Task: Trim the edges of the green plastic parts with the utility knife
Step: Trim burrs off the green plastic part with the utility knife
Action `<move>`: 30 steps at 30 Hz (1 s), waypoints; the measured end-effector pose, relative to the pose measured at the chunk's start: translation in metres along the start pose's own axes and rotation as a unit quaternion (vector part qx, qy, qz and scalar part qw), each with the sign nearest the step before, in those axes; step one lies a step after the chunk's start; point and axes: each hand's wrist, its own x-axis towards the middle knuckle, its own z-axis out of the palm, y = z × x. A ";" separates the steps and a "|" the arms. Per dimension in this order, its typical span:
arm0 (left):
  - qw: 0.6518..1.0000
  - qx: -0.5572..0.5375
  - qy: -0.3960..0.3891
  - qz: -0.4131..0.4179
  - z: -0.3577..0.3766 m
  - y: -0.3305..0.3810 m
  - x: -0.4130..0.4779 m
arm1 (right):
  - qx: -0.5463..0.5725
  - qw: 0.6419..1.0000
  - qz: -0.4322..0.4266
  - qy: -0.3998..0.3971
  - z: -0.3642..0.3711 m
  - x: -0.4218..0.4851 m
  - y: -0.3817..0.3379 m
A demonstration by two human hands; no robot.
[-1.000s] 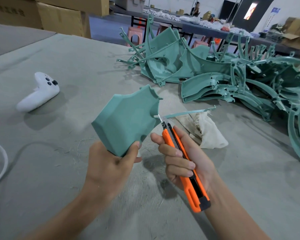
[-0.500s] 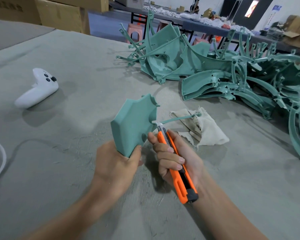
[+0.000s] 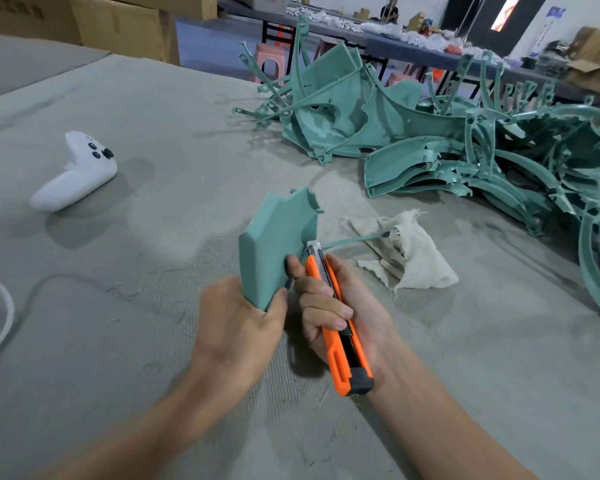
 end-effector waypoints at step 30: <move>0.970 -0.204 -0.098 -0.088 -0.012 -0.005 0.010 | -0.500 0.815 -0.268 0.121 -0.004 -0.017 -0.022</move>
